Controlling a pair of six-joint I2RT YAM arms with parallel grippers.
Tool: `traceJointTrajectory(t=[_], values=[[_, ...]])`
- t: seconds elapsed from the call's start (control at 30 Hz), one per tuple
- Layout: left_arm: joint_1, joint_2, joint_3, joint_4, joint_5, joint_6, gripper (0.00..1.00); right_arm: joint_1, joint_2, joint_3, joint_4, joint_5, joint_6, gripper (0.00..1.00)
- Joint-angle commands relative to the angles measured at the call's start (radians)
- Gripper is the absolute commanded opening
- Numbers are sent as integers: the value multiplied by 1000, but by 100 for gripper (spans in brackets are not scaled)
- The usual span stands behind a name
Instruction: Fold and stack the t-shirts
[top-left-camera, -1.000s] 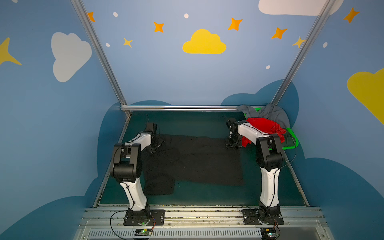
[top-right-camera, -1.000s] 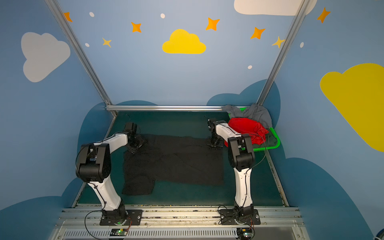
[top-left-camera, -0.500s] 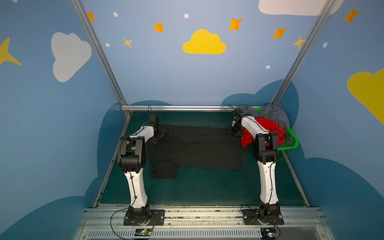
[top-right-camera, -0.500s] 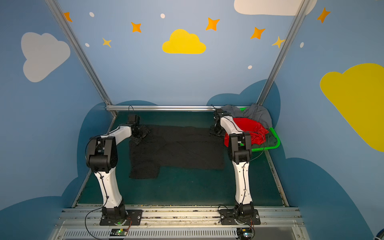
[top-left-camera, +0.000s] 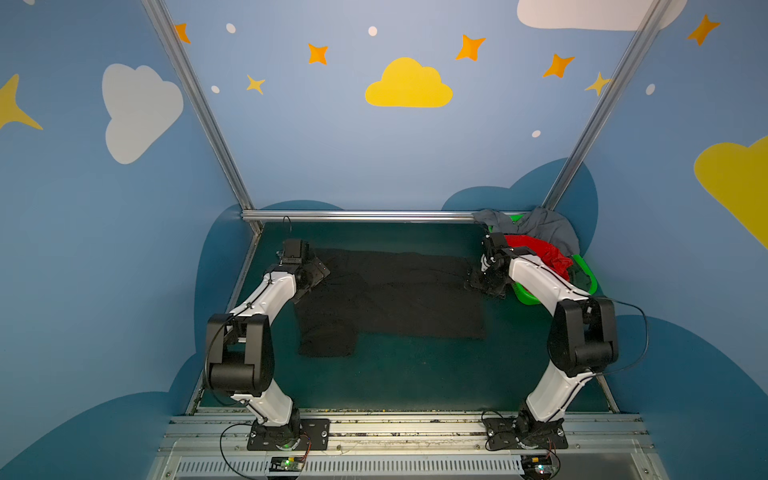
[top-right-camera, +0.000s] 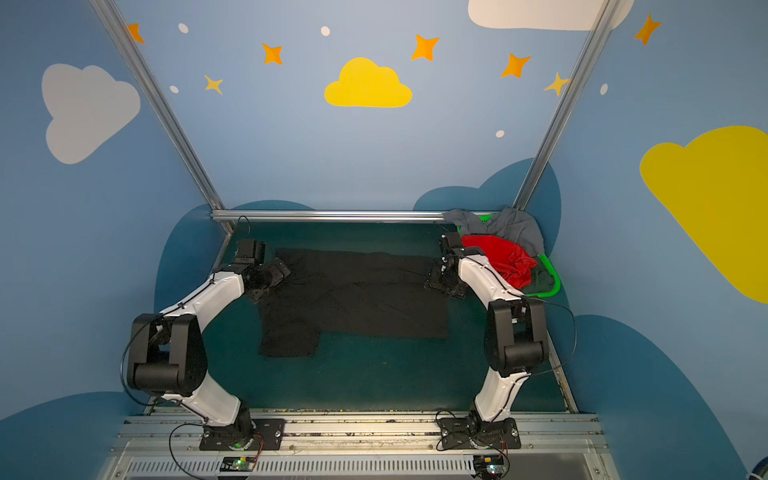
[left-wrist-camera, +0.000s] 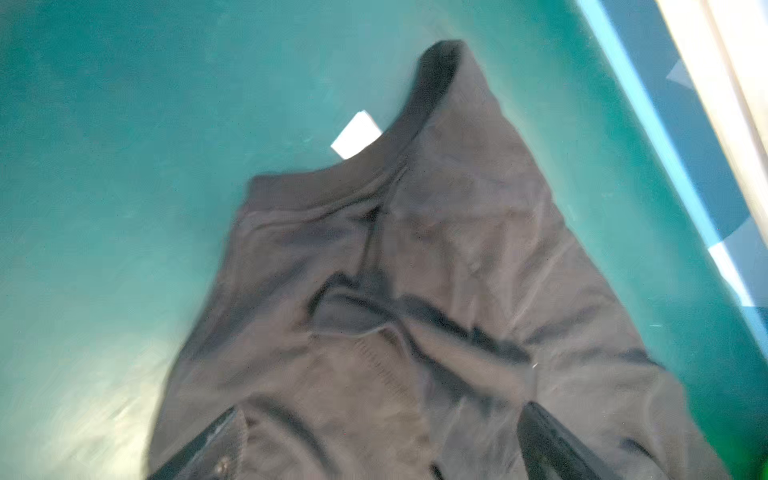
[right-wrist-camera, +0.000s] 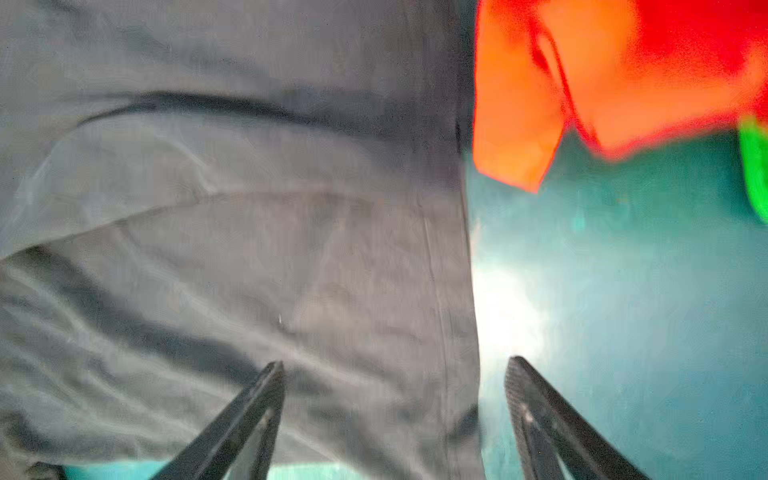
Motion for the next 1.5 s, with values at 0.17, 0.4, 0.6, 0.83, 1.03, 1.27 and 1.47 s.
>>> traceJointTrajectory(t=[0.17, 0.4, 0.6, 0.83, 1.03, 1.27, 1.47], values=[[-29, -311, -246, -38, -64, -16, 100, 13, -193, -195, 13, 29, 37, 92], [-36, -502, -415, -94, -59, -37, 100, 16, -297, -336, 42, 35, 92, 98], [-36, -567, -468, -124, 18, -31, 100, 33, -379, -418, 61, 37, 137, 98], [-33, -620, -471, -214, -46, -48, 100, 33, -393, -507, 119, -12, 169, 98], [-33, -661, -574, -153, -22, -87, 100, 29, -365, -577, 158, -45, 182, 97], [-31, -648, -617, -152, -32, -107, 100, 26, -318, -620, 242, -79, 208, 95], [-33, -620, -676, -70, 17, -144, 100, 25, -253, -616, 294, -95, 219, 95]])
